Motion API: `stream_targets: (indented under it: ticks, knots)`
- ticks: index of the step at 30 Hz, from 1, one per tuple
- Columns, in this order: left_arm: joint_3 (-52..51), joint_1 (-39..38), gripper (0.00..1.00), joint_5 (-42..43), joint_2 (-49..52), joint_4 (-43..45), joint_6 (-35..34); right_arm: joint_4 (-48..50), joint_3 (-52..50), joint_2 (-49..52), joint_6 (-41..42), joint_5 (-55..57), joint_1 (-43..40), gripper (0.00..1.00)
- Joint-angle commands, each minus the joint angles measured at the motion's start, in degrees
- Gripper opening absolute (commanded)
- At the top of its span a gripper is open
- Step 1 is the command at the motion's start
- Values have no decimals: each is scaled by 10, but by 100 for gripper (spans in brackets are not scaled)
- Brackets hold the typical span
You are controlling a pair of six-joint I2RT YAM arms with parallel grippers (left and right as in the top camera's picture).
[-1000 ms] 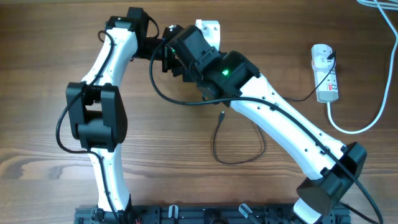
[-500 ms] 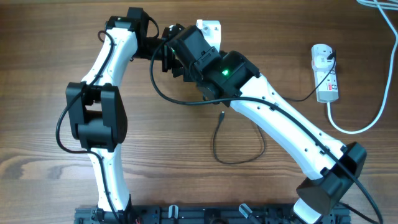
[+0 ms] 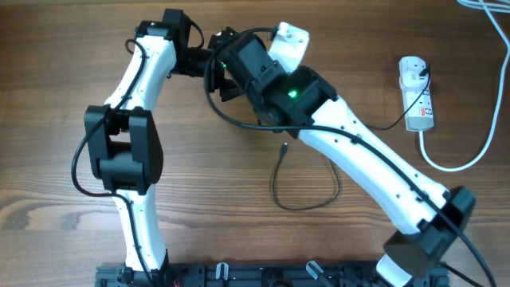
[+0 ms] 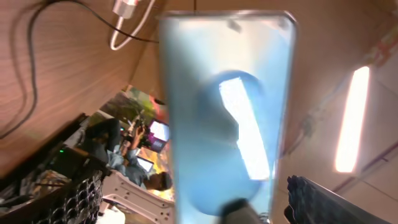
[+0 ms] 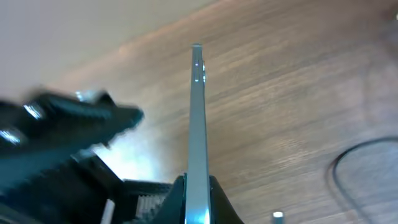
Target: Plug charger to phone and switch on socket
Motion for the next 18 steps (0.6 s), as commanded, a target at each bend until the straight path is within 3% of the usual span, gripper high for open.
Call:
stream_targets:
  ticks: [1,10,11,14,18]
  knots:
    - [-1,3,100,-28,-20,2,2,3,13,-62,173,40,2,5]
    - [-1,3,97,43,-20,-7,-106,-38,10,-75,438,-41,2,4]
    - [-1,3,96,43,-20,-7,-115,-43,10,-75,452,-43,2,4]
    - [-1,3,83,43,-20,-7,-136,-42,9,-74,473,-52,2,4]
    - [-1,2,82,43,-20,-16,-147,-36,8,-61,490,-73,2,4]
